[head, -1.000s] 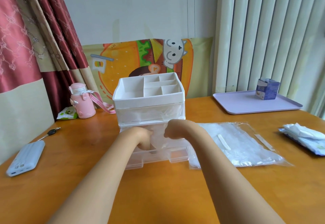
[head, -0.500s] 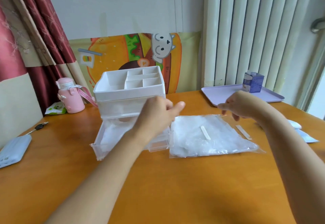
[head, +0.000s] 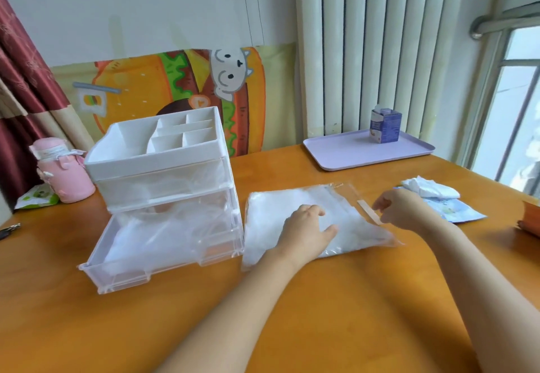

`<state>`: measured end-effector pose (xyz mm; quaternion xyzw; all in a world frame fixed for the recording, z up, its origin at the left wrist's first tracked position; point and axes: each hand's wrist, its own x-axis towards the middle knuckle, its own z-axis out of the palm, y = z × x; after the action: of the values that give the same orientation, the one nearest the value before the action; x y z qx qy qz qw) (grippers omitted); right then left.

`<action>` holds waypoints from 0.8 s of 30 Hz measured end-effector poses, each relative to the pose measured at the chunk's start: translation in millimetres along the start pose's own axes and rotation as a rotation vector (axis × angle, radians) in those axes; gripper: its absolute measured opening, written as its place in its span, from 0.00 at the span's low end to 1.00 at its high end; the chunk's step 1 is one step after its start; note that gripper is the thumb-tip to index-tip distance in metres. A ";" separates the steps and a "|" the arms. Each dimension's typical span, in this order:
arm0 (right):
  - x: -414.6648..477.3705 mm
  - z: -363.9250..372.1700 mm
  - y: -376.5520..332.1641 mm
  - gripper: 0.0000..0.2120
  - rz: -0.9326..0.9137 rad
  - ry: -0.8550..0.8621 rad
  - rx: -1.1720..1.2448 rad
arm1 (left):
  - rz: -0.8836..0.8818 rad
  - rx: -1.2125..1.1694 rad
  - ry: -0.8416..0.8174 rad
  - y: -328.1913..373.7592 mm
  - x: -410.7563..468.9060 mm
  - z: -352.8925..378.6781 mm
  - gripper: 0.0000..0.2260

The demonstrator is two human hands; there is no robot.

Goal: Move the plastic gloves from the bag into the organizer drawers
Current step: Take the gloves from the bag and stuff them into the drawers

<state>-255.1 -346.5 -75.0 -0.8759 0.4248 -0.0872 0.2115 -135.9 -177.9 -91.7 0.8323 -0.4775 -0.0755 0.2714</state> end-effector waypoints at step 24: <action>-5.6 4.7 -3.5 0.05 -0.083 0.182 0.293 | -0.067 0.241 -0.048 -32.5 11.7 29.8 0.26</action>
<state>-254.6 -338.9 -77.5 -0.8410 0.3886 -0.2355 0.2937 -116.6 -186.1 -132.2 0.8722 -0.4614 -0.0466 0.1554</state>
